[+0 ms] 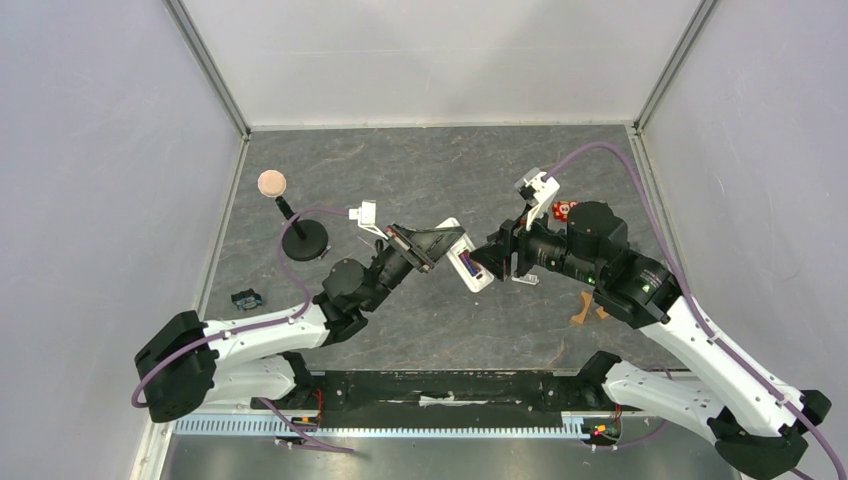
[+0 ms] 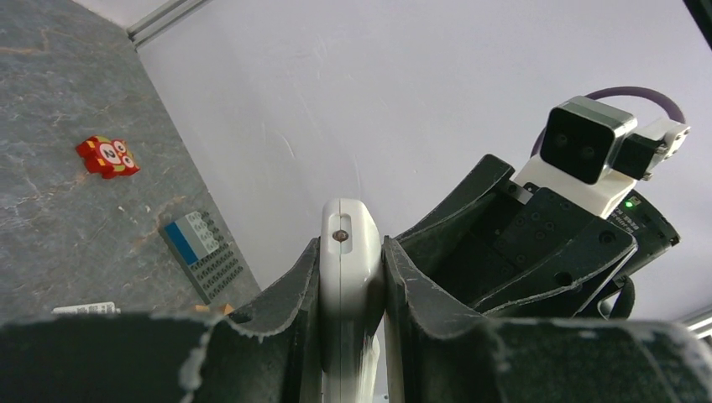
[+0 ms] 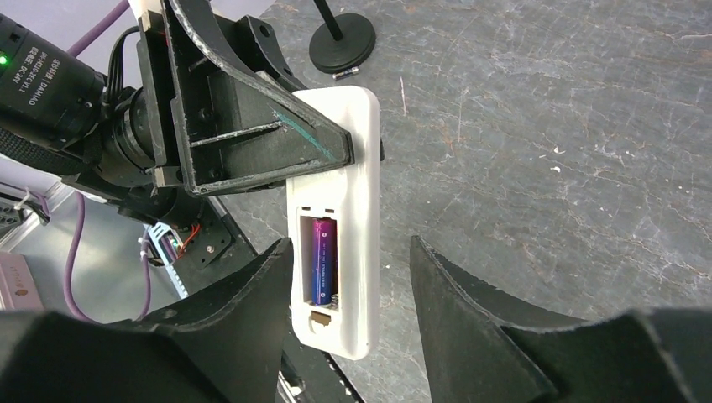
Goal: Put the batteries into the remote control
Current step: Load the battery into the remote control.
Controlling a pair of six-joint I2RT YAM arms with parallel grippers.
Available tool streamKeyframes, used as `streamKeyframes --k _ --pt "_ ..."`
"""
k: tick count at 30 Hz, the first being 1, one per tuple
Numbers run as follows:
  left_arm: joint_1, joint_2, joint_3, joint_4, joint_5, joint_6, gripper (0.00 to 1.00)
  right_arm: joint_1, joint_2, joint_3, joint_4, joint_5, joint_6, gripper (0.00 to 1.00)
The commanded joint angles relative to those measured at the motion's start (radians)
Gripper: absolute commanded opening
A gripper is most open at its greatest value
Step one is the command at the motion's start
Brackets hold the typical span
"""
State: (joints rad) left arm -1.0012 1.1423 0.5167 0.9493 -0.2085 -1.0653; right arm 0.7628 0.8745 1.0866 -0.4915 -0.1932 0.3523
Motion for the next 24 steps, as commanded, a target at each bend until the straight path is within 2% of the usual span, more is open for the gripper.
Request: streamKeyframes --k 1,9,16,24 --pt "-0.005 -0.02 0.039 -0.016 -0.028 -0.016 0.02 -0.002 0.005 -0.011 0.008 0.008 -0.03 0.55" --pt "-0.005 -0.006 0.053 -0.032 -0.015 -0.021 0.02 -0.002 0.026 -0.036 0.017 0.007 -0.03 0.53" --pt "-0.005 -0.001 0.057 -0.031 -0.009 -0.023 0.02 -0.001 0.041 -0.04 0.009 0.057 -0.008 0.45" --pt "-0.005 0.008 0.055 -0.018 -0.008 -0.036 0.02 0.003 0.047 -0.061 0.013 0.047 -0.002 0.41"
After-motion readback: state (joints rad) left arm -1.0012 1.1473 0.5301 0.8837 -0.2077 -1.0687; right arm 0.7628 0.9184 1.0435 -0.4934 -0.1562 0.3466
